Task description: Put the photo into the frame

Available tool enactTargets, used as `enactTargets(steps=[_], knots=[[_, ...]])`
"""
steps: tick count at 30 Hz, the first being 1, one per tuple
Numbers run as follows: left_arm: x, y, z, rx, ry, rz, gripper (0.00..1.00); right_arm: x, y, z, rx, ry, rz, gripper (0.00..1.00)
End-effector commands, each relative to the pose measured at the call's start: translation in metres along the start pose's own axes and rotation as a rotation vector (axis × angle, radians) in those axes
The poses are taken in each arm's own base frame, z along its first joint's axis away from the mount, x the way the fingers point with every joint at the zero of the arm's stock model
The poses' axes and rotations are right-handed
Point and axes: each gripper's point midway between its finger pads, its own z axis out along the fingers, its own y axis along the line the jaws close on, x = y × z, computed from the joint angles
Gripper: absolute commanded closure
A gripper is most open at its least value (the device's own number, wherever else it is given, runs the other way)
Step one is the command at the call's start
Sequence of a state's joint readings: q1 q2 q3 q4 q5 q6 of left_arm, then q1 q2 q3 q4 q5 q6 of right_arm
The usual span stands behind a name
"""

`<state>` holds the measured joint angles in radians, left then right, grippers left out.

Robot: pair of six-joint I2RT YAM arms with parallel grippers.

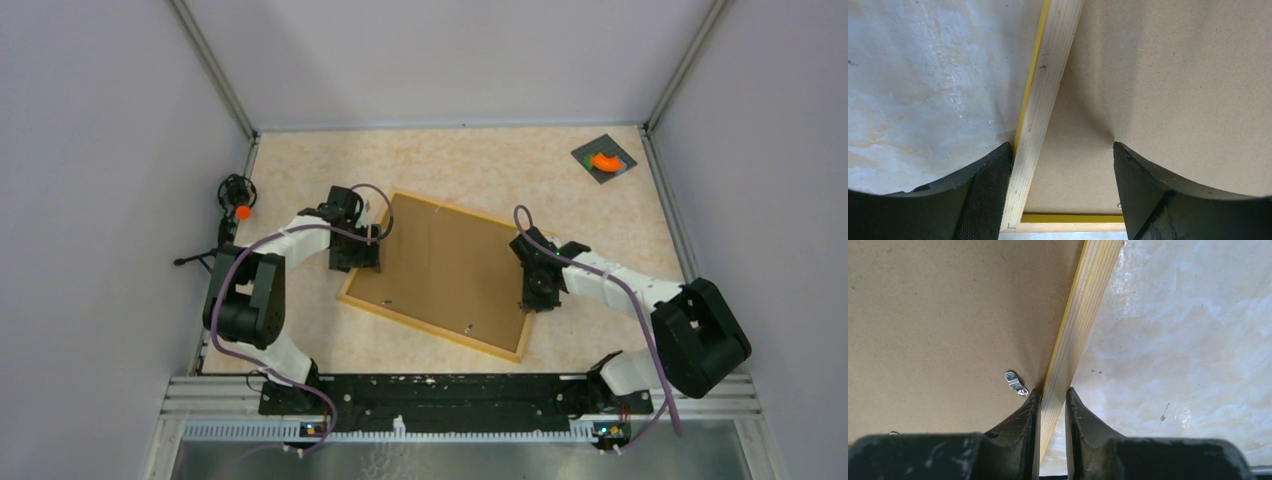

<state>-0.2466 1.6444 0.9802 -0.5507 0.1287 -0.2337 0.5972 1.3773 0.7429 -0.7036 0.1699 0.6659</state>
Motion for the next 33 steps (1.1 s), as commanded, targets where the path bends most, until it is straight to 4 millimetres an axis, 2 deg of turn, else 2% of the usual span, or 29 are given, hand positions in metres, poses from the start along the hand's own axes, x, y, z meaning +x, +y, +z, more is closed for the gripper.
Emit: enactTargets(steps=[1,3,6,8,10,14,19,23,25,28,33], knots=[[0.002,-0.016,-0.008,0.075,-0.009,0.000,0.23,-0.006,0.017,0.014,-0.049,-0.022,0.021,0.88],[0.002,-0.016,-0.008,0.076,-0.009,0.000,0.23,-0.007,0.023,0.011,-0.084,-0.019,0.010,0.85],[0.002,-0.016,-0.008,0.075,-0.007,0.002,0.24,-0.012,0.027,0.001,-0.110,-0.034,-0.015,0.62],[0.002,-0.016,-0.008,0.076,-0.009,0.002,0.24,-0.014,0.028,-0.007,-0.132,-0.048,-0.033,0.53],[0.002,-0.017,-0.009,0.080,-0.011,0.001,0.24,-0.015,0.030,-0.013,-0.152,-0.056,-0.040,0.50],[0.001,-0.018,-0.009,0.088,-0.013,0.001,0.25,-0.019,0.031,-0.013,-0.153,-0.071,-0.043,0.48],[0.002,-0.018,-0.009,0.087,-0.011,0.002,0.26,-0.027,0.026,-0.001,-0.079,-0.071,-0.053,0.48],[0.002,-0.019,-0.009,0.094,-0.010,0.000,0.27,-0.033,0.019,0.006,-0.020,-0.087,-0.053,0.59],[0.003,-0.019,-0.008,0.098,-0.007,0.000,0.28,-0.034,0.017,0.008,-0.002,-0.090,-0.050,0.60],[0.004,-0.020,-0.008,0.103,-0.006,0.000,0.29,-0.033,0.016,0.010,0.006,-0.085,-0.044,0.59],[0.003,-0.021,-0.008,0.107,-0.006,0.002,0.30,-0.031,0.021,0.011,-0.025,-0.080,-0.029,0.50]])
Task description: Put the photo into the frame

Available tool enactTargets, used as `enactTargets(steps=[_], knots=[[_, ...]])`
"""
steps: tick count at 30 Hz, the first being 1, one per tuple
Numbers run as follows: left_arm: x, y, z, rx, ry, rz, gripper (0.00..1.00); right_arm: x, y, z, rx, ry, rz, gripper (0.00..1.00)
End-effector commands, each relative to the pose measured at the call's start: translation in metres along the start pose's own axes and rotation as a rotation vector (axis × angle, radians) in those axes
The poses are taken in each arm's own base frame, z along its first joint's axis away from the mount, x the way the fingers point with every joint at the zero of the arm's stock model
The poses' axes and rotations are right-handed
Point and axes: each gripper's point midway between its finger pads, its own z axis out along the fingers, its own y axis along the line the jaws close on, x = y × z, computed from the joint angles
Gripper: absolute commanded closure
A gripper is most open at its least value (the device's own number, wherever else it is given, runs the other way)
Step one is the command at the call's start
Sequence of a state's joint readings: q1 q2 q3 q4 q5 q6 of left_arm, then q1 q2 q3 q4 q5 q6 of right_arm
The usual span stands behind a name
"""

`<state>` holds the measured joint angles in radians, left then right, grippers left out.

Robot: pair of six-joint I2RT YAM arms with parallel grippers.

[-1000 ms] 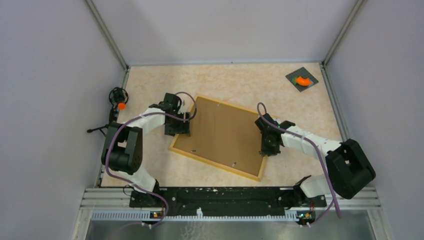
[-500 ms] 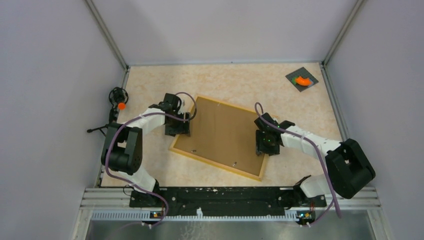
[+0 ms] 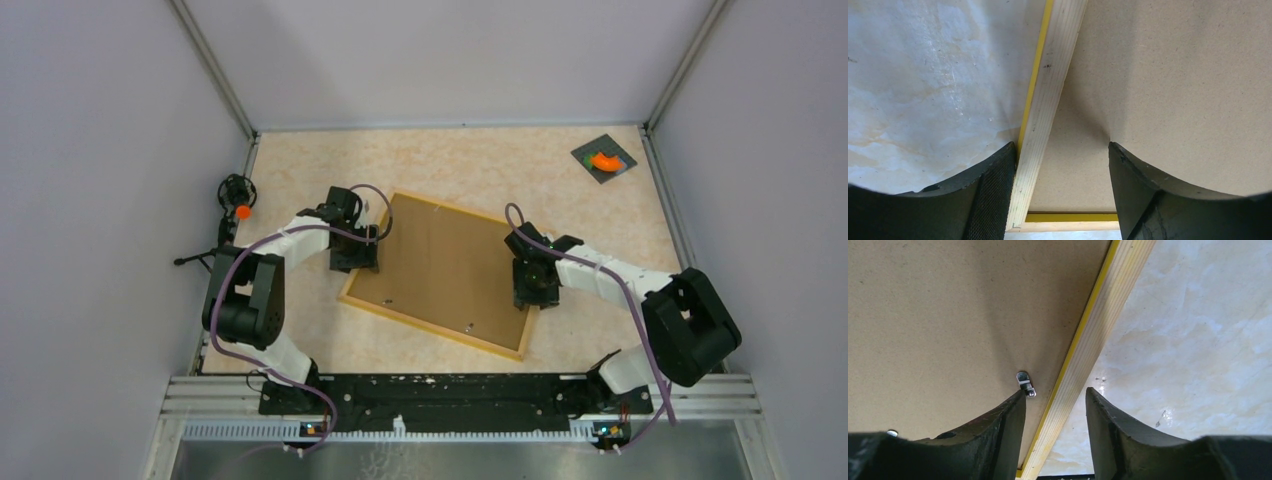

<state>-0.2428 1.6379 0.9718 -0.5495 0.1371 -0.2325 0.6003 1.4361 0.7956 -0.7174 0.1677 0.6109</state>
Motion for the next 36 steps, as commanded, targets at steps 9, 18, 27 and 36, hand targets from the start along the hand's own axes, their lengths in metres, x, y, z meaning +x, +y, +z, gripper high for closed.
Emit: enactTargets(steps=[9,18,27,36], knots=[[0.001,-0.023,-0.008,0.108,-0.010,0.005,0.30,-0.031,0.016,0.007,-0.051,-0.116,0.077,0.47],[0.002,-0.023,-0.008,0.109,-0.008,0.005,0.31,-0.033,0.016,0.005,-0.100,-0.125,0.107,0.40],[0.001,-0.024,-0.008,0.113,-0.010,0.005,0.31,-0.019,0.011,0.015,-0.082,-0.072,0.059,0.63],[0.002,-0.024,-0.008,0.116,-0.009,0.004,0.32,-0.026,0.016,0.012,-0.083,-0.062,0.043,0.76]])
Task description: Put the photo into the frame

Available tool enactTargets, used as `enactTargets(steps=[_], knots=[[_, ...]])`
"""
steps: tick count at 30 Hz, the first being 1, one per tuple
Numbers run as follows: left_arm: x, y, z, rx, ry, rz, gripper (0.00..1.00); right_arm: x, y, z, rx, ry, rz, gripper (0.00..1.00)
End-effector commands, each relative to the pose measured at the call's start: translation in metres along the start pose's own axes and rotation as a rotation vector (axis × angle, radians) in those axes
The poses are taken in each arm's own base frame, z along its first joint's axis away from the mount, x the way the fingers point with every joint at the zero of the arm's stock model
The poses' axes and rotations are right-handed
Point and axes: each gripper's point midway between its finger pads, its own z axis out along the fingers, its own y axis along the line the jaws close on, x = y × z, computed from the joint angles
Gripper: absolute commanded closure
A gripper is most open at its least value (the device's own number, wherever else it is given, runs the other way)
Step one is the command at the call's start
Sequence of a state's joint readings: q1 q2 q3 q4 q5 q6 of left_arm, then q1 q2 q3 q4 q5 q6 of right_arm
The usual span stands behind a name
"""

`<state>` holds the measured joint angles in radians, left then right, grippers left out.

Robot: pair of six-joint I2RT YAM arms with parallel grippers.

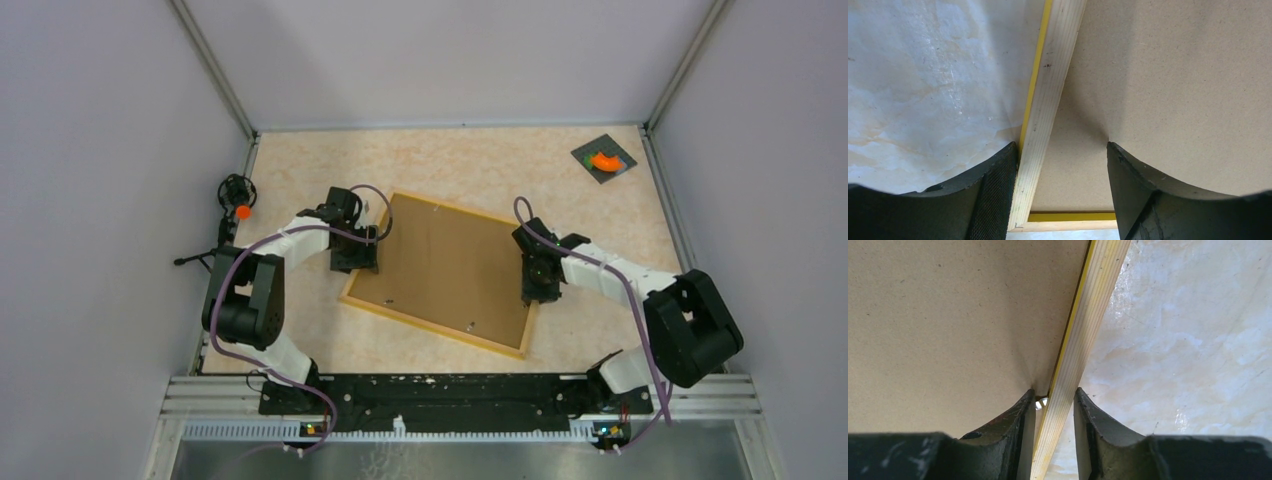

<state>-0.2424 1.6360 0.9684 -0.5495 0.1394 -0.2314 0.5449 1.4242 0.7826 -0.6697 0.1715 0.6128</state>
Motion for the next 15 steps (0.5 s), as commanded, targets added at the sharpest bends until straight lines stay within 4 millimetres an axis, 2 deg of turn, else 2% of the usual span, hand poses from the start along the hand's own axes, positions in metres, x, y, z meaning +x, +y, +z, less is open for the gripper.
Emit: enactTargets(steps=[1,4,7,15], knots=[[0.0011,-0.0243,-0.0078,0.116,-0.008,0.003,0.32,-0.0096,0.0254,0.0085,-0.086,-0.017,-0.019,0.80],[0.0007,-0.0245,-0.0079,0.117,-0.010,0.003,0.32,-0.0103,0.0302,0.0067,-0.111,-0.017,-0.013,0.93],[0.0009,-0.0248,-0.0077,0.119,-0.008,0.003,0.32,-0.0111,0.0312,0.0051,-0.118,-0.022,-0.012,1.00],[0.0018,-0.0248,-0.0067,0.119,-0.005,0.001,0.32,-0.0140,0.0276,0.0049,-0.104,-0.038,-0.018,1.00]])
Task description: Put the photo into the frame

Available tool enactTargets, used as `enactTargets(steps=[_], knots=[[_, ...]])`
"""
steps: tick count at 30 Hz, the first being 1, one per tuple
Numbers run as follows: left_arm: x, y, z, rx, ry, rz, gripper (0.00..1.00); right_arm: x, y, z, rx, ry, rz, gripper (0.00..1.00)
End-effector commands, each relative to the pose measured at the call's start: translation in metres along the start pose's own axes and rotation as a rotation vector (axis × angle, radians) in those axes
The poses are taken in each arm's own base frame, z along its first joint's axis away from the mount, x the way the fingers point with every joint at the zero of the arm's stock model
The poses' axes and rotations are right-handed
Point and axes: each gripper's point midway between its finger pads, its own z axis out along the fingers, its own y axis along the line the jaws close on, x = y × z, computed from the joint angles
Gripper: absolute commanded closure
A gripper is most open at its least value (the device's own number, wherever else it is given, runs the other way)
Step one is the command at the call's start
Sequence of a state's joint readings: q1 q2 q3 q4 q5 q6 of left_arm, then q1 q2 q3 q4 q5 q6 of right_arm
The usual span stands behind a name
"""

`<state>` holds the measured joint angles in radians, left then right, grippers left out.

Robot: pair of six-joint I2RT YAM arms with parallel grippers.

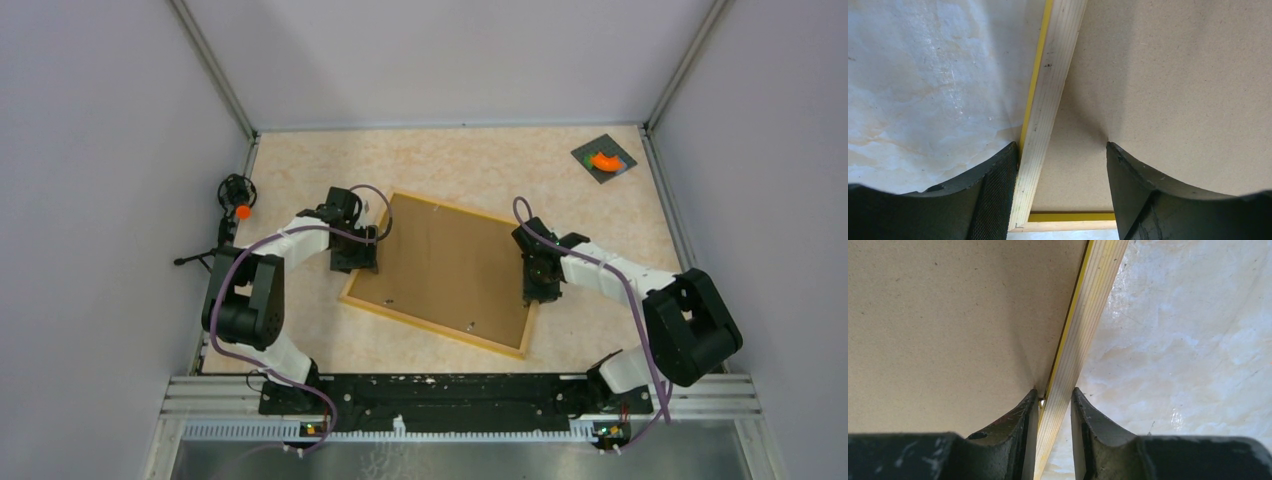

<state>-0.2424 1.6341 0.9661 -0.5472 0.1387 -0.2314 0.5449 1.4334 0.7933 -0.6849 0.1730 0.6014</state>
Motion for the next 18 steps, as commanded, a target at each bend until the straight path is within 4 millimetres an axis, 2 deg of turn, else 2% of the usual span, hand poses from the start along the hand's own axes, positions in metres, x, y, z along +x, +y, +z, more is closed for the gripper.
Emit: enactTargets(steps=[1,3,4,6,9,11,14,18], knots=[[0.001,-0.025,-0.007,0.120,-0.003,0.000,0.32,-0.016,0.029,0.005,-0.115,-0.054,-0.006,1.00],[0.002,-0.025,-0.006,0.120,-0.001,-0.002,0.32,-0.021,0.032,0.005,-0.142,-0.062,0.005,1.00],[0.003,-0.025,-0.006,0.119,0.000,-0.001,0.32,-0.024,0.035,0.004,-0.175,-0.063,0.017,0.93],[0.003,-0.023,-0.005,0.108,0.004,-0.002,0.32,-0.030,0.041,0.001,-0.256,-0.070,0.054,0.62],[0.004,-0.016,-0.004,0.071,0.007,-0.010,0.32,-0.044,0.047,-0.008,-0.341,-0.111,0.097,0.38],[0.005,-0.016,-0.003,0.064,0.015,-0.027,0.31,-0.054,0.052,-0.013,-0.380,-0.141,0.105,0.31],[0.012,-0.018,-0.002,0.071,0.047,-0.075,0.29,-0.068,0.060,-0.011,-0.400,-0.146,0.088,0.28],[0.037,-0.032,-0.007,0.158,0.077,-0.161,0.29,-0.096,0.074,-0.003,-0.399,-0.157,0.036,0.27]])
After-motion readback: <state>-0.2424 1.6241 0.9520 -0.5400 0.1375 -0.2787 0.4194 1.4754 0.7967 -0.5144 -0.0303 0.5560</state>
